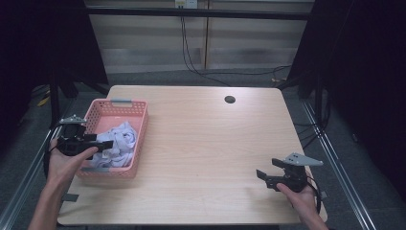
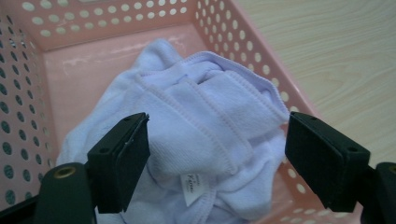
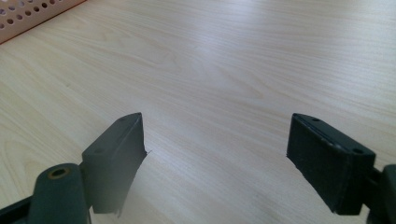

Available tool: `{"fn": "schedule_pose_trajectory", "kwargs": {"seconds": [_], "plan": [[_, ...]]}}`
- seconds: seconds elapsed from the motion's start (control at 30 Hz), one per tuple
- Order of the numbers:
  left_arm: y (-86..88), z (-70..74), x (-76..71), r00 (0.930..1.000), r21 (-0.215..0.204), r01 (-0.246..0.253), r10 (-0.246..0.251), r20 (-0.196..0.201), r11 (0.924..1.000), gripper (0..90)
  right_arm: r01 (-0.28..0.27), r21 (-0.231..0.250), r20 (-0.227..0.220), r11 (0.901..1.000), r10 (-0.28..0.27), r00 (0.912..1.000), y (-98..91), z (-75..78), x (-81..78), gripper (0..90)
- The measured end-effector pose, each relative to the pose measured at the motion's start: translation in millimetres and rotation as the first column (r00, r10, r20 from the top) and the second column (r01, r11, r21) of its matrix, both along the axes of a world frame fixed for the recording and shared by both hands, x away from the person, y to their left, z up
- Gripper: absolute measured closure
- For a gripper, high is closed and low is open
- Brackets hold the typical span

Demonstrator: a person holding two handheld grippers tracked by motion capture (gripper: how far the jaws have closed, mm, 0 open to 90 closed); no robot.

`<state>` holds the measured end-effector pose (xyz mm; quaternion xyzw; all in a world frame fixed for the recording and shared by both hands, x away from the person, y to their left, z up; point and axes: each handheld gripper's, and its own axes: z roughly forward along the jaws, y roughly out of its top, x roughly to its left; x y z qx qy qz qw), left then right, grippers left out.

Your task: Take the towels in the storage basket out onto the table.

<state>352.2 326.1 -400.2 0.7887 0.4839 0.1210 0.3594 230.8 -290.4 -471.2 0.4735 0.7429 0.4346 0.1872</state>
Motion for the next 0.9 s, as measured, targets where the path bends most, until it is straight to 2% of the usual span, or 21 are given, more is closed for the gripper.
{"fn": "schedule_pose_trajectory", "kwargs": {"seconds": [0.07, 0.1, 0.13, 0.27, 0.3, 0.43, 0.47, 0.5, 0.53, 0.57, 0.6, 0.63, 0.67, 0.7, 0.8, 0.83, 0.87, 0.9], "plan": [[-0.1, -1.6, 2.1, 1.0, -0.008, -0.001, 0.001, -0.005, 1.0, 21.5, -0.001, -0.001, -0.001, 1.0, 0.001, 1.0, 0.3, 0.1, 0.2, 19.1], [1.2, -3.3, 5.2, 1.0, 0.001, 0.007, -0.007, -0.006, 1.0, 20.9, -0.004, -0.002, 0.0, 1.0, 0.004, 1.0, 0.8, -0.3, 0.7, 19.1], [1.9, -4.7, 7.4, 1.0, -0.013, 0.0, -0.001, -0.008, 0.9999, 20.9, -0.004, -0.003, -0.004, 1.0, 0.004, 1.0, 1.6, -0.6, 1.1, 19.1], [0.7, -8.5, 14.7, 0.9995, -0.003, 0.02, -0.02, -0.023, 0.9998, 18.5, -0.024, -0.012, -0.013, 0.9996, 0.024, 0.9996, 4.3, -1.3, 1.6, 20.0], [0.4, -10.9, 19.7, 0.999, 0.017, 0.032, -0.032, -0.031, 0.9993, 18.2, -0.031, -0.01, -0.016, 0.9995, 0.031, 0.9994, 5.0, -1.3, 1.6, 20.1], [-0.6, -16.8, 28.6, 0.9979, 0.029, 0.032, -0.031, -0.058, 0.9991, 16.5, -0.037, -0.011, -0.02, 0.9993, 0.037, 0.9991, 5.5, -1.3, 1.3, 20.7], [-2.0, -18.3, 31.8, 0.9959, 0.048, 0.047, -0.044, -0.079, 0.9977, 16.5, -0.037, -0.01, -0.023, 0.9993, 0.036, 0.9991, 5.5, -1.2, 0.9, 20.6], [-4.5, -19.2, 31.6, 0.9966, 0.045, 0.043, -0.04, -0.072, 0.998, 16.5, -0.036, -0.01, -0.022, 0.9993, 0.036, 0.9991, 5.4, -1.2, 0.8, 20.6], [-5.8, -19.0, 31.6, 0.9923, 0.05, 0.086, -0.081, -0.093, 0.995, 16.1, -0.036, -0.01, -0.023, 0.9993, 0.036, 0.9991, 5.3, -1.2, 0.9, 20.6], [-8.8, -21.0, 31.6, 0.9909, 0.061, 0.097, -0.091, -0.1, 0.9934, 15.1, -0.037, -0.01, -0.024, 0.9993, 0.037, 0.999, 5.2, -1.4, 1.3, 20.6], [-11.5, -23.0, 31.9, 0.9874, 0.069, 0.107, -0.098, -0.124, 0.9918, 15.2, -0.041, -0.008, -0.022, 0.9991, 0.041, 0.9989, 5.2, -1.8, 2.2, 20.7], [-11.5, -23.0, 31.9, 0.9874, 0.069, 0.107, -0.098, -0.124, 0.9918, 14.1, -0.041, -0.008, -0.022, 0.9991, 0.041, 0.9989, 5.2, -1.8, 2.2, 20.7], [-14.7, -25.1, 32.4, 0.9824, 0.092, 0.129, -0.115, -0.148, 0.9873, 14.1, -0.04, -0.011, -0.023, 0.9991, 0.04, 0.9989, 5.5, -2.0, 2.7, 20.7], [-19.6, -27.7, 32.3, 0.9779, 0.108, 0.151, -0.132, -0.162, 0.9827, 7.6, -0.045, -0.009, -0.024, 0.999, 0.044, 0.9987, 6.7, -2.7, 3.6, 20.8], [-23.4, -29.7, 34.0, 0.9746, 0.117, 0.157, -0.135, -0.179, 0.9806, 0.0, -0.051, -0.013, -0.032, 0.9986, 0.05, 0.9982, 7.7, -2.7, 3.2, 21.0], [-28.8, -33.3, 36.6, 0.9718, 0.148, 0.159, -0.128, -0.198, 0.9761, 0.0, -0.058, -0.014, -0.03, 0.9982, 0.057, 0.9979, 8.7, -2.7, 3.1, 21.5], [-28.8, -33.3, 36.6, 0.9718, 0.148, 0.159, -0.128, -0.198, 0.9761, 0.0, -0.058, -0.014, -0.03, 0.9982, 0.057, 0.9979, 8.7, -2.7, 3.1, 21.5], [-34.6, -37.3, 40.6, 0.969, 0.21, 0.167, -0.121, -0.215, 0.9632, 0.0, -0.06, -0.016, -0.035, 0.998, 0.06, 0.9976, 9.0, -2.9, 3.3, 21.6]]}}
